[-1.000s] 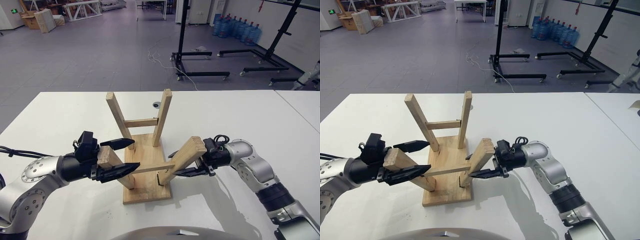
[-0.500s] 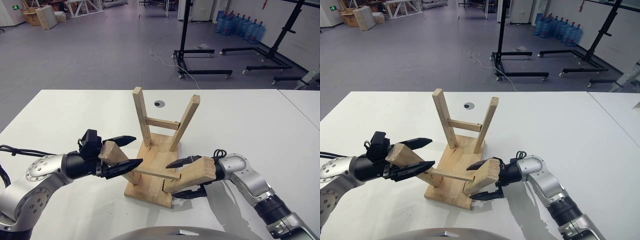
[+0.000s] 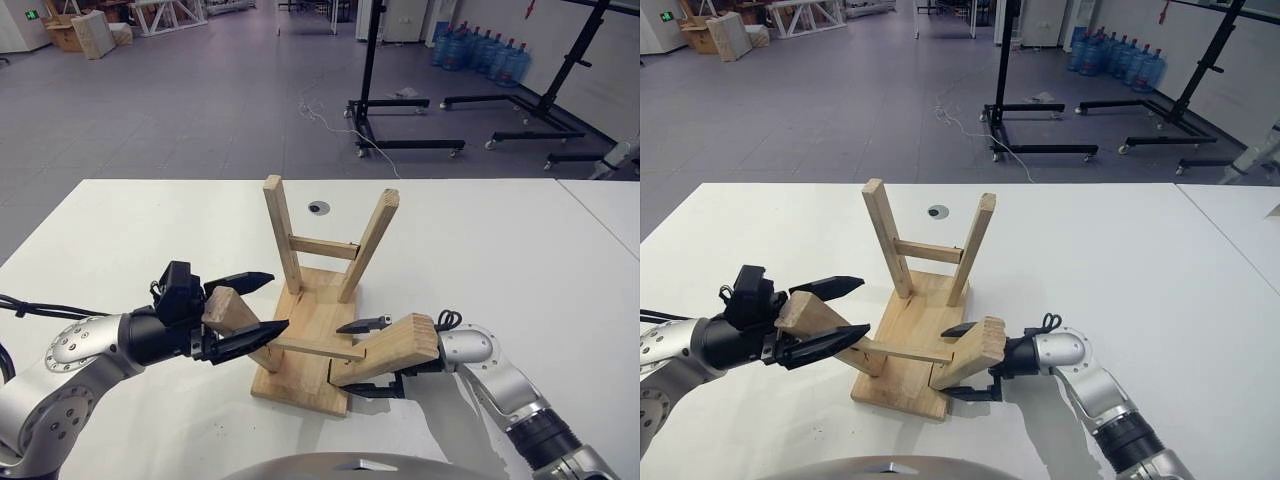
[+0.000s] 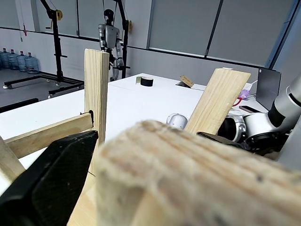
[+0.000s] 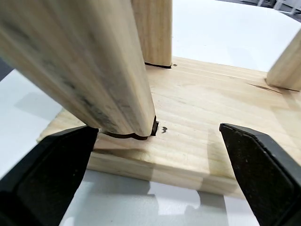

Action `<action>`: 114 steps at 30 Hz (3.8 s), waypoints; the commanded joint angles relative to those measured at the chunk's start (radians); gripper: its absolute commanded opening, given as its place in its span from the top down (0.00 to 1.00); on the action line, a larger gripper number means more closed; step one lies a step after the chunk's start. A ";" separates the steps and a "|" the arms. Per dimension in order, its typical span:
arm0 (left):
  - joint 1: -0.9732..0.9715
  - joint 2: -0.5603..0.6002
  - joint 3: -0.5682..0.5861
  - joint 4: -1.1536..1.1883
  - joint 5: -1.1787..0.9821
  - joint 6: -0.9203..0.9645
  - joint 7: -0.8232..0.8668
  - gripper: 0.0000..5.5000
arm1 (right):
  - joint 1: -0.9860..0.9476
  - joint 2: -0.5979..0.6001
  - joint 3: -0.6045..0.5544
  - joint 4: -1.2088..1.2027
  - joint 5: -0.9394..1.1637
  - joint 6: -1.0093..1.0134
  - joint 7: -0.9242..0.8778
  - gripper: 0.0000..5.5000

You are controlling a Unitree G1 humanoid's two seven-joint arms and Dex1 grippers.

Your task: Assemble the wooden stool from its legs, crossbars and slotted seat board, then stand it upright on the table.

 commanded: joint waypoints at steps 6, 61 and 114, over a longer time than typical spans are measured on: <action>0.110 -0.019 0.044 -0.088 -0.005 -0.012 0.051 0.30 | 0.214 -0.089 -0.143 -0.251 0.138 0.103 -0.052 0.14; 0.022 -0.017 -0.077 -0.015 0.089 0.035 0.194 0.30 | 0.142 0.115 -0.254 -0.400 0.333 0.252 -0.313 0.14; 0.046 -0.057 -0.086 -0.010 0.135 0.025 0.145 0.30 | -0.154 -0.025 -0.249 -0.383 0.436 0.322 -0.079 0.14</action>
